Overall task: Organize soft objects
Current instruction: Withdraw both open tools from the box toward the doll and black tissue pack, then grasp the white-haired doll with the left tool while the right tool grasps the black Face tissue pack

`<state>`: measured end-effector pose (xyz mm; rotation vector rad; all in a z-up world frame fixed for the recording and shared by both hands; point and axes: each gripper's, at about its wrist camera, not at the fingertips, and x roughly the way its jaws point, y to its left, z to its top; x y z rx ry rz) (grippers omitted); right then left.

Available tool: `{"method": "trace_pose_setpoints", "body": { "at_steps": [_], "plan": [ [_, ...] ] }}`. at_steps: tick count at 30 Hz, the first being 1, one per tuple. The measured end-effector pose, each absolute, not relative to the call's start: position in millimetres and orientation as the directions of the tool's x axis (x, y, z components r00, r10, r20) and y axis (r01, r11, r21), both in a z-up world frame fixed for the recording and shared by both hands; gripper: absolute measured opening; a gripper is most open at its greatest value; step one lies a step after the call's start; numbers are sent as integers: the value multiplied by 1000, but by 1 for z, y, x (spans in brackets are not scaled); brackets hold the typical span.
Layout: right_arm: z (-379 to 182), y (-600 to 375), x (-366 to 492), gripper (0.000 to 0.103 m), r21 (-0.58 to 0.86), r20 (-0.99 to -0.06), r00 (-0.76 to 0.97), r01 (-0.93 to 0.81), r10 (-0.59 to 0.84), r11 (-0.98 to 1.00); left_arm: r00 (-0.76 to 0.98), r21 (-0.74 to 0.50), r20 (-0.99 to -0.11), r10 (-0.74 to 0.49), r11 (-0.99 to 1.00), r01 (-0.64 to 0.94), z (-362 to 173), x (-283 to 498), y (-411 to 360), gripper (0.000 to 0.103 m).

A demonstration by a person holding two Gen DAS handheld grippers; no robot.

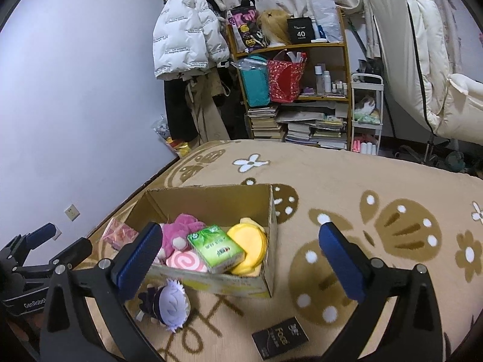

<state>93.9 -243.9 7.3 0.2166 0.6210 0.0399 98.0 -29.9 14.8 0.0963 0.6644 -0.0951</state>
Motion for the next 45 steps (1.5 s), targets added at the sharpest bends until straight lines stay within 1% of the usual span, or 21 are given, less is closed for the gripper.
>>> {"method": "trace_pose_setpoints", "body": {
  "at_steps": [6,12,18,26,31,45],
  "plan": [
    [8,-246,76,103,207,-578,813,54,78,977,786,78,-618,-21,993,88,15,88,-23,102],
    [2,-252,64,103,210,-594,802,82,61,974,768,102,-641,2,991,83,9,86,-23,102],
    [-11,-259,57,103,229,-611,790,116,50,966,743,91,-669,-4,992,87,-3,85,-24,102],
    [-30,-267,60,103,225,-637,771,151,28,963,710,109,-704,15,990,87,-22,89,-29,102],
    [-49,-273,68,103,256,-682,729,177,48,950,678,133,-734,42,988,82,-37,94,-32,102],
    [-88,-283,77,103,273,-781,622,247,64,930,599,109,-799,44,991,72,-69,110,-34,102]
  ]
}}
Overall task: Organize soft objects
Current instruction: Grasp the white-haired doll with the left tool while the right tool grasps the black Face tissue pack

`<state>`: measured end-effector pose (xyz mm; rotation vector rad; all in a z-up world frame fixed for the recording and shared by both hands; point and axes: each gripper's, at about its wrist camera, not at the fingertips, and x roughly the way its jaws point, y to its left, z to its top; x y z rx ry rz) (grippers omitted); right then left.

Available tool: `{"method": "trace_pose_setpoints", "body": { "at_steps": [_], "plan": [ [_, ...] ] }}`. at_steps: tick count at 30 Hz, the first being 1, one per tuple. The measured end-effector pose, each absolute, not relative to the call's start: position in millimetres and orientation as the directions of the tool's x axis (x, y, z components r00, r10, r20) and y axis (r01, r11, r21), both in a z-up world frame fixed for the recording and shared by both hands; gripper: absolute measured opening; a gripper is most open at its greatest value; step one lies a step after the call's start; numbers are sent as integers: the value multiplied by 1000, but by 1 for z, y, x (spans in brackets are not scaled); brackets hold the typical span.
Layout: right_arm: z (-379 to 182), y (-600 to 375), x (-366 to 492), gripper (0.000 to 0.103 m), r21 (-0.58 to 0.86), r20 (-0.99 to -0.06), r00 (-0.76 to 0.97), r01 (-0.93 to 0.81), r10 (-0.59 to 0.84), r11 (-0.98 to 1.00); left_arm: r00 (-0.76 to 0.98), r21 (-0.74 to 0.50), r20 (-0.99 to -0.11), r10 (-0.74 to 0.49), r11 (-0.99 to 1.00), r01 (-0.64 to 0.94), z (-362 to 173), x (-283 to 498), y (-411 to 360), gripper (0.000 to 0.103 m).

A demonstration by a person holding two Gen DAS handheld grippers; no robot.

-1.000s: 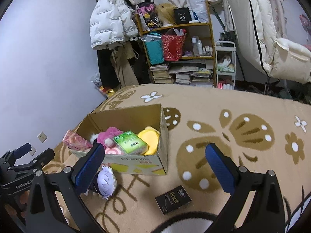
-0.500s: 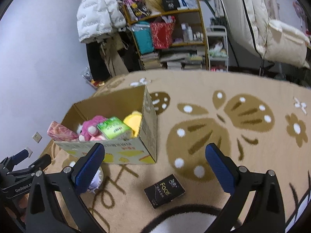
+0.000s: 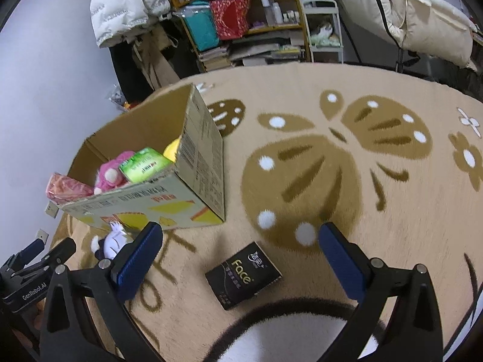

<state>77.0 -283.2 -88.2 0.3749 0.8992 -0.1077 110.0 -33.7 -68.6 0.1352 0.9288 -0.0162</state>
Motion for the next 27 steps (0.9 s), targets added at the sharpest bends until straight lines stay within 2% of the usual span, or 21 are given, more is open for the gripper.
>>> {"method": "trace_pose_setpoints", "body": {
  "at_steps": [14,27],
  "plan": [
    [-113,-271,87,103,245,-835,544,232,83,942,553,62,-833,8,995,79,-88,118,-33,102],
    [-131,-275,94,103,256,-864,494,270,95,928,547,94,-837,-4,984,150,-97,118,-59,102]
  ]
}}
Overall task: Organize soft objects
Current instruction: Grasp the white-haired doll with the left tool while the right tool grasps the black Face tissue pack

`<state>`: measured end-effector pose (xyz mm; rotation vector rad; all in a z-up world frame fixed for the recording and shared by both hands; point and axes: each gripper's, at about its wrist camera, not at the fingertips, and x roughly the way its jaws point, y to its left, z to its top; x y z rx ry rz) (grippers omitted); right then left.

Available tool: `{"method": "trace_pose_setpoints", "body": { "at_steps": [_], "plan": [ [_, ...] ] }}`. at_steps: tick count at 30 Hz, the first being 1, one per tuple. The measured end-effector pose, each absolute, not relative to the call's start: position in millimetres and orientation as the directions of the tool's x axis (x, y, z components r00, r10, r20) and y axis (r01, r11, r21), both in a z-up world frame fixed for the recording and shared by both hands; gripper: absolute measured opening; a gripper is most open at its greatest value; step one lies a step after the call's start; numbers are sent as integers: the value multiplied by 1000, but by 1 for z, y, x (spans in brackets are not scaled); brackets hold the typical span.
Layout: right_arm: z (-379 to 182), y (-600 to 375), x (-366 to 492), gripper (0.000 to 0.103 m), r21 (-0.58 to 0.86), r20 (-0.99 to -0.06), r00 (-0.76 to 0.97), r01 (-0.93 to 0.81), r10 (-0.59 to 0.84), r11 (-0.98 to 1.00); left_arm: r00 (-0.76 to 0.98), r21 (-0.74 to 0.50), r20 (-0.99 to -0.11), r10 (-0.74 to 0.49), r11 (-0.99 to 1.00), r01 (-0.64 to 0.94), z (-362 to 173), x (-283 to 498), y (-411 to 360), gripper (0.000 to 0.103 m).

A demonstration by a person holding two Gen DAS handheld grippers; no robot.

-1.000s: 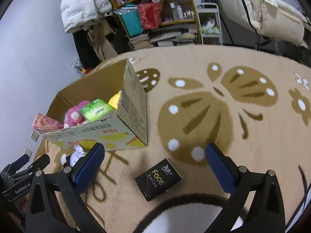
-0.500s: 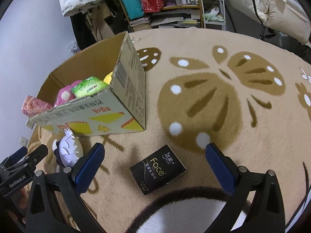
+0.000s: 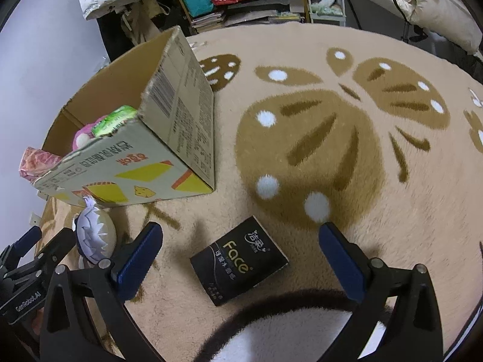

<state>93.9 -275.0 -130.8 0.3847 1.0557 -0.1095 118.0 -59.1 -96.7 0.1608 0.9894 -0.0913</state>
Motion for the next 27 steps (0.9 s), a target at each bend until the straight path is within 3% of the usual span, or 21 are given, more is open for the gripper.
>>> {"method": "trace_pose_setpoints", "body": {
  "at_steps": [17,27],
  "plan": [
    [-145,-279,101,103,261,-891,440,292,113,920,513,143,-858,-6,958,250,-122,126,-93,102],
    [-153,-274,104,103,259,-903,413,297,121,919,511,227,-856,81,947,229,-134,127,-97,102]
  ]
}}
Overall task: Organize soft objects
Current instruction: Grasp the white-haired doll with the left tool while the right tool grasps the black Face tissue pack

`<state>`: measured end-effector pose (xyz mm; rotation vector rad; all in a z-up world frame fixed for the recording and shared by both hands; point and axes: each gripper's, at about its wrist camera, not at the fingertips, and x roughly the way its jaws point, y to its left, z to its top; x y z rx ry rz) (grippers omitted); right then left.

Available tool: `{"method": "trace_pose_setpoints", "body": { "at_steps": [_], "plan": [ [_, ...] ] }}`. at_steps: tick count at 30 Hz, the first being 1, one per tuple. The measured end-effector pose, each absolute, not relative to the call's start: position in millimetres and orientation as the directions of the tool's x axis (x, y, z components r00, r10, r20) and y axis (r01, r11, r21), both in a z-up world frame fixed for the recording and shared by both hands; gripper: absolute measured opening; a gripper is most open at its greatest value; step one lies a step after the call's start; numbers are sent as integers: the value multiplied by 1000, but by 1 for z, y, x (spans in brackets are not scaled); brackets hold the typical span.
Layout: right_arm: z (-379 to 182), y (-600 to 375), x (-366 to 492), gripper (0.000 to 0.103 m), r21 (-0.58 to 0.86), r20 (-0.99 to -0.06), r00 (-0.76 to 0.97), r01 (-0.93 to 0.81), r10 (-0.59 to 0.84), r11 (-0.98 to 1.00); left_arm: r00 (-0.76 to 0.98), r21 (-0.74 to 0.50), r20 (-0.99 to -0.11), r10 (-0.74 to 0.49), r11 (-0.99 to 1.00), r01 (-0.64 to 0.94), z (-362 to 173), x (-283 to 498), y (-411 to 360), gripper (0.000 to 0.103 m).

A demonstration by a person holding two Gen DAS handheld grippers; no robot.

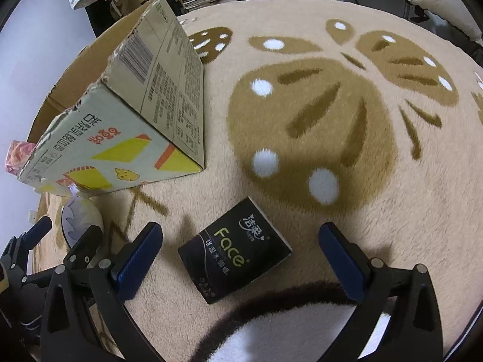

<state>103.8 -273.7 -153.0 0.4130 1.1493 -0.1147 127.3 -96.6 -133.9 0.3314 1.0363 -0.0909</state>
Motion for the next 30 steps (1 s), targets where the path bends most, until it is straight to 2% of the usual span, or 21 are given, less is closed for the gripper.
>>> {"method": "trace_pose_setpoints", "body": {
  "at_steps": [12,17,19,25,30],
  "plan": [
    [-158,-267,107,103,227,-916,388,279,106,933,504,251,-856,115,944,212,-143,129,-95,100],
    [-160,-264,105,103,204,-919,384,264,91,943,481,227,-871,95,947,225,-146,128,-96,85],
    [-161,-262,104,101,182,-923,379,259,74,948,492,204,-868,66,951,232,-142,126,-95,75],
    [-161,-258,102,91,153,-925,378,264,44,952,502,167,-864,31,959,228,-137,123,-92,64],
    [-162,-260,100,83,138,-926,376,271,27,953,496,139,-868,12,965,221,-134,122,-90,60]
  ]
}}
